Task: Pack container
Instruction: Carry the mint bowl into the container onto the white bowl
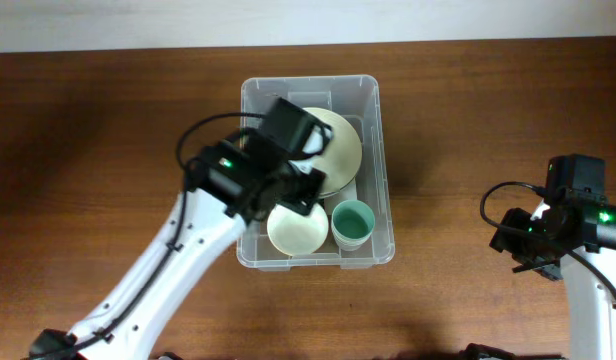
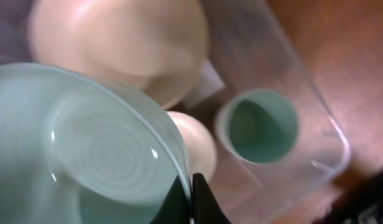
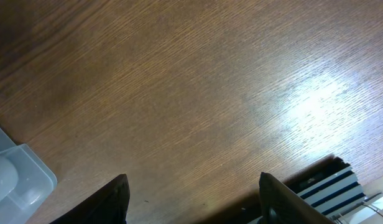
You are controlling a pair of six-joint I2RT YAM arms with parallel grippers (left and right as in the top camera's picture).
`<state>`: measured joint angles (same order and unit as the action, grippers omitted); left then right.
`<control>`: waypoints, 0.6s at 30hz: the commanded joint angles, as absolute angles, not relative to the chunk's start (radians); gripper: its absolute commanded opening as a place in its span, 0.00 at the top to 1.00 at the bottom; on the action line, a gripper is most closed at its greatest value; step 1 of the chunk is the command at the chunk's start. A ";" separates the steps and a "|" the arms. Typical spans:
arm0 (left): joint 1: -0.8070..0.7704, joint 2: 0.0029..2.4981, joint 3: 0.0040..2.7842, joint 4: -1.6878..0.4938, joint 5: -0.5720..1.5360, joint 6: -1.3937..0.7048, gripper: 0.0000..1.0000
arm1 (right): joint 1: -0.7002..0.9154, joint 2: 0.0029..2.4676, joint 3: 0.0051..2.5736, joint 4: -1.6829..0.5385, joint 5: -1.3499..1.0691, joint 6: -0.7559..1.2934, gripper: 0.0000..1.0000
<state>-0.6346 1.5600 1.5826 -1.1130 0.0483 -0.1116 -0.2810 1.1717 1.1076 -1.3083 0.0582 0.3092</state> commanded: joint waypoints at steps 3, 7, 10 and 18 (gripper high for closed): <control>-0.707 1.639 1.596 -1.160 0.046 -0.085 1.00 | -0.282 1.172 1.105 -1.309 0.056 0.303 0.37; -0.714 1.703 1.596 -1.221 0.046 -0.089 0.99 | -0.282 1.172 1.105 -1.309 0.056 0.303 0.37; -0.714 1.724 1.596 -1.232 0.046 -0.089 0.99 | -0.282 1.172 1.105 -1.309 0.056 0.303 0.37; -0.714 1.729 1.596 -1.232 0.046 -0.089 0.60 | -0.282 1.172 1.105 -1.309 0.056 0.303 0.37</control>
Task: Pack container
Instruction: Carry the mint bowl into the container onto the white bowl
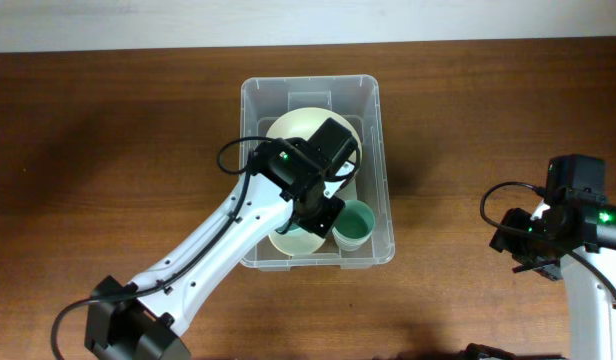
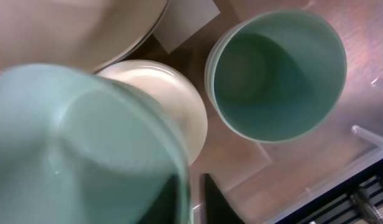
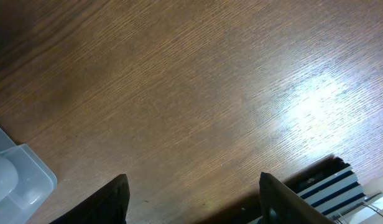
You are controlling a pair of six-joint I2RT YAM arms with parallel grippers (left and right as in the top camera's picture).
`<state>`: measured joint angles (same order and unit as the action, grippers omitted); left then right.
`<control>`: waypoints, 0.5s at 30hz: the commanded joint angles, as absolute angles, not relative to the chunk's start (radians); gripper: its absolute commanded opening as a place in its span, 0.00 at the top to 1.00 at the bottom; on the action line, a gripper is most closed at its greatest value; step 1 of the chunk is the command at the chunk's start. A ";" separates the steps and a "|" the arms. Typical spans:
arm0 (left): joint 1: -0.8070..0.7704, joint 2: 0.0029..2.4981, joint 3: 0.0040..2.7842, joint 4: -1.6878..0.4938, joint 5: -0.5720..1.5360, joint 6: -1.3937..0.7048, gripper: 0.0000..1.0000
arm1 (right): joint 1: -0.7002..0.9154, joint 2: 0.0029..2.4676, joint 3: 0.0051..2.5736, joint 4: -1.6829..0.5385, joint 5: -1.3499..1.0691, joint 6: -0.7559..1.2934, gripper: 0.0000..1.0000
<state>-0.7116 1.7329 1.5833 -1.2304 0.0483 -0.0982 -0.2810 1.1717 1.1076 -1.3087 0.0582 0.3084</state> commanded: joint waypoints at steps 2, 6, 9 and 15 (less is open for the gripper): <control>-0.714 1.729 1.596 -1.232 0.046 -0.089 0.56 | -0.282 1.172 1.105 -1.309 0.056 0.303 0.37; -0.713 1.728 1.598 -1.232 0.045 -0.089 0.49 | -0.282 1.172 1.105 -1.309 0.056 0.303 0.37; -0.705 1.718 1.615 -1.233 -0.021 -0.131 0.48 | -0.282 1.172 1.105 -1.309 0.056 0.303 0.37; -0.547 1.591 1.665 -1.174 -0.253 -0.187 0.41 | -0.274 1.171 1.128 -1.244 -0.013 0.302 0.32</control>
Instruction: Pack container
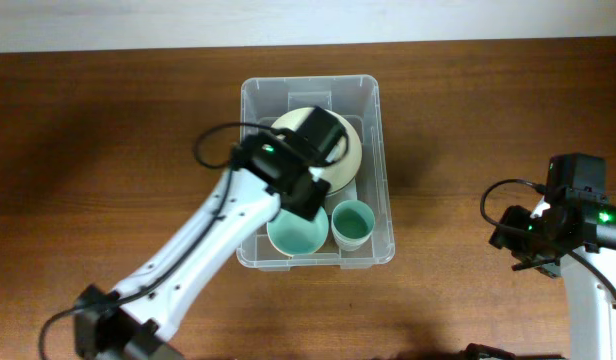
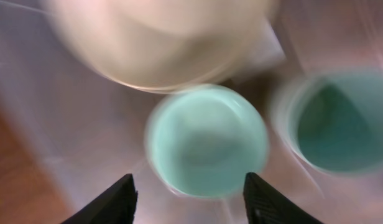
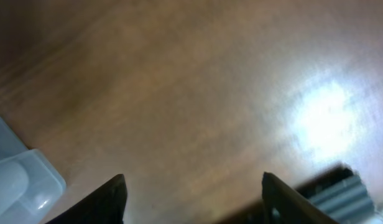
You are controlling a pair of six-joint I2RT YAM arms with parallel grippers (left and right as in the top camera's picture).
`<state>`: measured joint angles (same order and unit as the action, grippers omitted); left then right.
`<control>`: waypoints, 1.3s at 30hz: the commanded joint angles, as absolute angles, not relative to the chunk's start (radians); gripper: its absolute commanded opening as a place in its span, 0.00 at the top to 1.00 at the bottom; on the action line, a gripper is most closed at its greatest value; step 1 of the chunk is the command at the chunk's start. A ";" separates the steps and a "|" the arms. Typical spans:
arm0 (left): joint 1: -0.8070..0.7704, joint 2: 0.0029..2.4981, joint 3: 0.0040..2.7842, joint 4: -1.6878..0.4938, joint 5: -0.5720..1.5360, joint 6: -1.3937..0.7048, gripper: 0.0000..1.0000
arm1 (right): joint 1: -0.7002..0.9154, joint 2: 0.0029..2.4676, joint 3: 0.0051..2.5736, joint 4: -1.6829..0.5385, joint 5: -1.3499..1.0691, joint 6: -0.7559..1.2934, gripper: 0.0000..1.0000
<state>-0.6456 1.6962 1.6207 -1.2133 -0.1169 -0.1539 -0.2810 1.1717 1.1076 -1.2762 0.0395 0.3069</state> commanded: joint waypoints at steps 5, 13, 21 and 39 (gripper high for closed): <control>-0.351 1.551 1.665 -1.092 -0.258 -0.190 0.29 | -0.168 1.174 1.203 -1.120 -0.015 0.250 0.22; -0.051 1.567 1.664 -0.983 -0.245 -0.194 0.01 | 0.075 1.362 1.262 -0.828 0.015 0.130 0.02; 0.001 1.572 1.664 -0.962 -0.214 -0.190 0.00 | 0.083 1.495 1.262 -0.619 0.067 -0.002 0.01; 0.001 1.252 1.484 -0.955 -0.168 -0.096 0.00 | 0.083 1.112 1.226 -0.925 0.197 0.308 0.01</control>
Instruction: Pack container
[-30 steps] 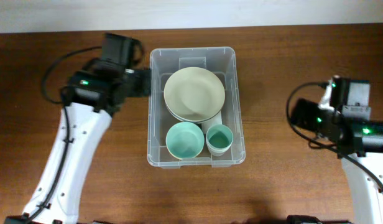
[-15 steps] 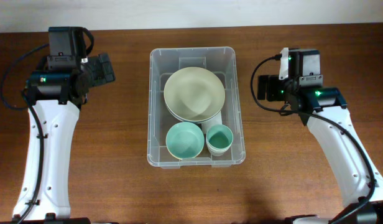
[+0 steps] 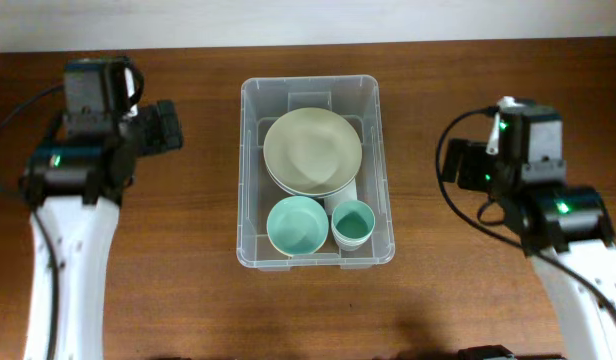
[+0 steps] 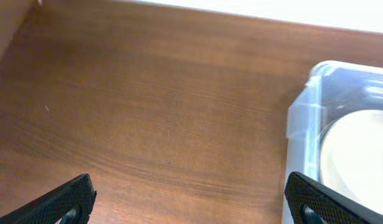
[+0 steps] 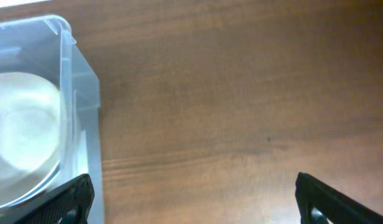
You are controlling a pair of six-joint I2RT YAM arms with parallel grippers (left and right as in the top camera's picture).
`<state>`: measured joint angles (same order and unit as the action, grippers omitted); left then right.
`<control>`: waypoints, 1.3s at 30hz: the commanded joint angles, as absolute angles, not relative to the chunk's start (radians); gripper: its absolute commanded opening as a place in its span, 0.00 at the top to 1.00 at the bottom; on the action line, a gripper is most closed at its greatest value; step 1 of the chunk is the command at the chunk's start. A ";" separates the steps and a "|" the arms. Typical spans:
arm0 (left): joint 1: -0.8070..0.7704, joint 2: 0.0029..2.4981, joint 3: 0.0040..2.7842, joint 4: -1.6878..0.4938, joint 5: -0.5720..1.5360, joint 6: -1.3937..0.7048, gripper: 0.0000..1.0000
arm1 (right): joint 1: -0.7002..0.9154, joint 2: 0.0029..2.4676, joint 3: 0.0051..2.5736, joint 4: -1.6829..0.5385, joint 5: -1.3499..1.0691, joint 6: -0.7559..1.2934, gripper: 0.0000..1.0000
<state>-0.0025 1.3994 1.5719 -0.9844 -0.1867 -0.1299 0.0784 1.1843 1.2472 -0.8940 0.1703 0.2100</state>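
Note:
A clear plastic container (image 3: pixel 383 150) stands mid-table. Inside lie cream plates (image 3: pixel 313 150) at the back, a mint green bowl (image 3: pixel 296 225) front left and a green cup (image 3: pixel 353 223) front right. My left gripper (image 4: pixel 191 208) hovers open over bare wood left of the container (image 4: pixel 303 118), nothing between its fingers. My right gripper (image 5: pixel 194 199) is open over bare wood on the container's right side, its corner (image 5: pixel 70 74) and a cream plate (image 5: pixel 23 137) showing at the left.
The brown wooden table (image 3: pixel 488 300) reaches to a pale wall edge at the back. Black cables loop beside both arms.
My left arm has left the container and now sits over the table far to its left. The right arm has risen from the lower right to beside the container. The green bowl stays inside.
My left gripper held the mint green bowl over the cream bowl in the container's front left. Then it was lower in the box, near the cup. Then the green bowl lay nested there and the gripper was open. Now both arms sit apart at either side.

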 commanded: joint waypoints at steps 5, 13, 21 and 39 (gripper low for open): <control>0.001 0.974 1.234 -0.864 -0.123 -0.073 0.00 | 0.083 0.884 1.072 -0.936 0.197 0.376 0.01; 0.001 0.651 1.000 -0.830 -0.093 -0.073 0.00 | 0.084 0.492 0.789 -0.953 0.200 0.376 0.01; 0.001 0.606 0.958 -0.854 -0.093 -0.073 0.00 | 0.084 0.374 0.712 -0.955 0.199 0.376 0.01; 0.001 0.606 0.958 -0.854 -0.093 -0.073 0.00 | 0.085 0.318 0.646 -0.854 0.188 0.311 0.01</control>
